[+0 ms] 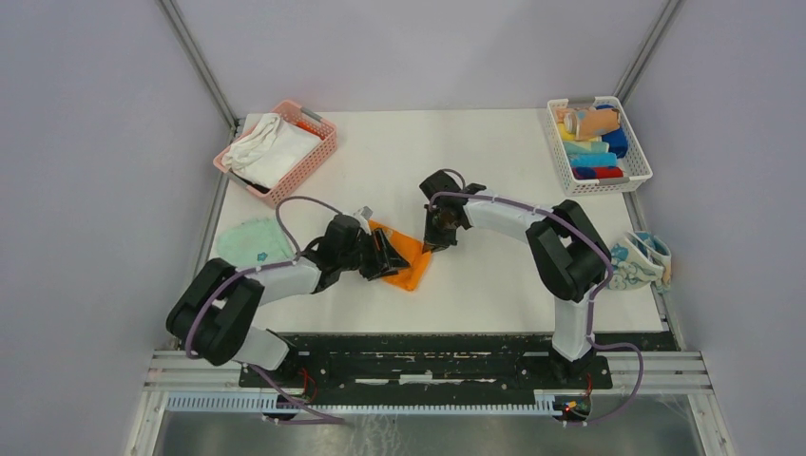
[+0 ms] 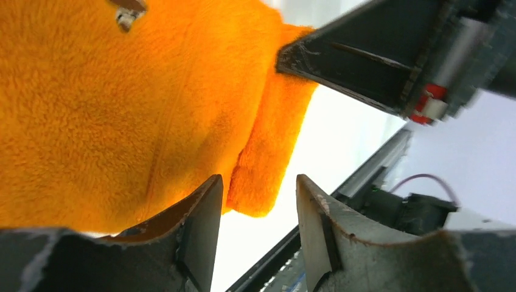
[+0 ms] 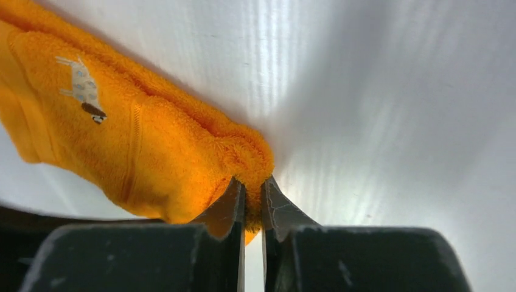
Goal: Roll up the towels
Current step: Roll the towel at the center of the board.
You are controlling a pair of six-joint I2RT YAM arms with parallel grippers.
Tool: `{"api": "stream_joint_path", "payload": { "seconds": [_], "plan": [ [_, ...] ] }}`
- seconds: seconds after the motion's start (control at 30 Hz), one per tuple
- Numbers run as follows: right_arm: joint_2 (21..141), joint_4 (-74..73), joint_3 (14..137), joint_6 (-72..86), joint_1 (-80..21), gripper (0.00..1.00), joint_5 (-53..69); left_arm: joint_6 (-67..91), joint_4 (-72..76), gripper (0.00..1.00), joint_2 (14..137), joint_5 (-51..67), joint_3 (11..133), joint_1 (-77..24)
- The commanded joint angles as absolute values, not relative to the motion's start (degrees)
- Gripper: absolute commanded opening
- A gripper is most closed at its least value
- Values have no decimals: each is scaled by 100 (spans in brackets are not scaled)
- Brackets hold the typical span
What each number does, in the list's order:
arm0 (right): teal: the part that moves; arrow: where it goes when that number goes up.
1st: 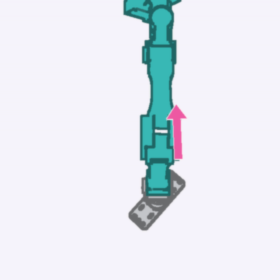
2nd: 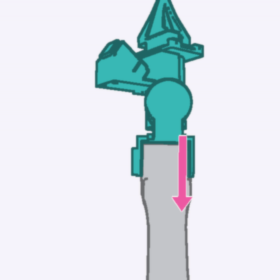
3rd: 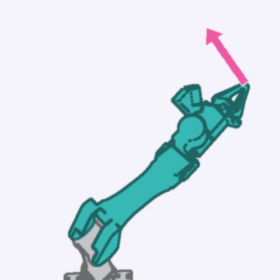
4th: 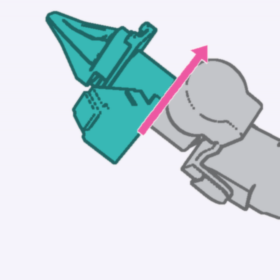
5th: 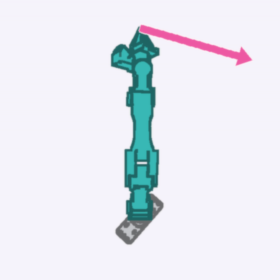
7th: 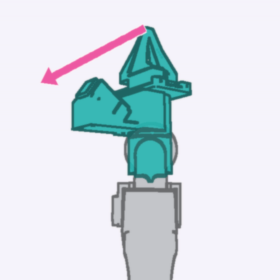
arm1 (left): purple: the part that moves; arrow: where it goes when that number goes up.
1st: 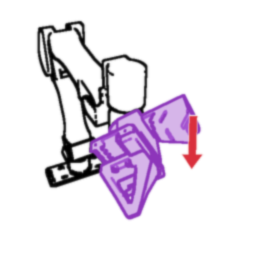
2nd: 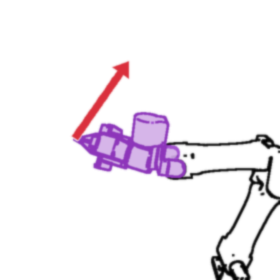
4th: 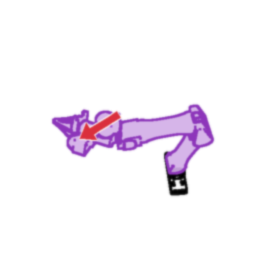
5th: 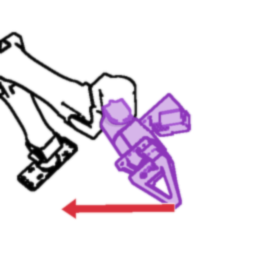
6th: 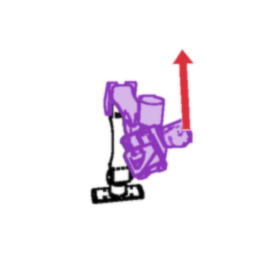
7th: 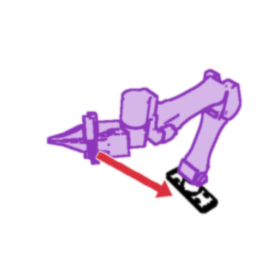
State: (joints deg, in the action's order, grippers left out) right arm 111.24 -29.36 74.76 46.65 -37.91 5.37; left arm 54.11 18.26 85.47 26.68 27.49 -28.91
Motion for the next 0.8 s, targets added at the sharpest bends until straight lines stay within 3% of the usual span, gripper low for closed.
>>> {"api": "stream_joint_path", "payload": {
  "seconds": [0.0,0.17,0.37,0.77],
  "plan": [
    [11150,-4026,7847,4442,-3787,7,-87,4059,94,56,7678,488,3528,-3761],
    [11279,-4125,8007,4447,-3787,7,31,3353,-101,61,7477,-1494,3954,-5145],
    [11358,-4274,8152,4388,-3784,7,129,2632,-196,61,8331,-3161,4577,-6317],
    [11381,-4269,8165,4336,-3787,8,223,2291,-446,56,9785,-4369,5317,-7106]
  ]
}}
